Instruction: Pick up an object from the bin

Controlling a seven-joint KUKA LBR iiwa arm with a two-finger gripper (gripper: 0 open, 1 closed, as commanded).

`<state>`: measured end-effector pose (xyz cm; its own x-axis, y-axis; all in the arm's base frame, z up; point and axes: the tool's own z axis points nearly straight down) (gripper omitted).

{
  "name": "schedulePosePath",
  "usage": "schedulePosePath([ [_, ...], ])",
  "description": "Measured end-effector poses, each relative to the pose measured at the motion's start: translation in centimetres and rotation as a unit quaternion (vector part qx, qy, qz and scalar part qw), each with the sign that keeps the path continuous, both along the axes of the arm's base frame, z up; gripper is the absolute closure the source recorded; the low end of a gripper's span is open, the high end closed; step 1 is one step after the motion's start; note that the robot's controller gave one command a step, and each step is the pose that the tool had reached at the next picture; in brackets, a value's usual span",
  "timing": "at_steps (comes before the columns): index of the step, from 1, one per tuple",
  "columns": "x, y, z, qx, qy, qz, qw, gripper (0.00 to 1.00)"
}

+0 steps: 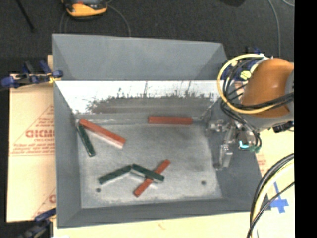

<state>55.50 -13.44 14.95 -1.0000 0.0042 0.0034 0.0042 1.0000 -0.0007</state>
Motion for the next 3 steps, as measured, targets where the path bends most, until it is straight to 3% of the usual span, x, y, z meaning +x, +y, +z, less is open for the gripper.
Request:
schedulePosePath([
  [1,0.2,0.0,0.4,-0.001,-0.0038,0.002,1.0,0.0],
  [2,0.1,3.9,-2.1,-0.001,-0.0047,0.04,0.9992,0.0],
  [3,-1.2,5.7,-7.8,0.0,-0.0049,0.028,0.9996,1.0],
])
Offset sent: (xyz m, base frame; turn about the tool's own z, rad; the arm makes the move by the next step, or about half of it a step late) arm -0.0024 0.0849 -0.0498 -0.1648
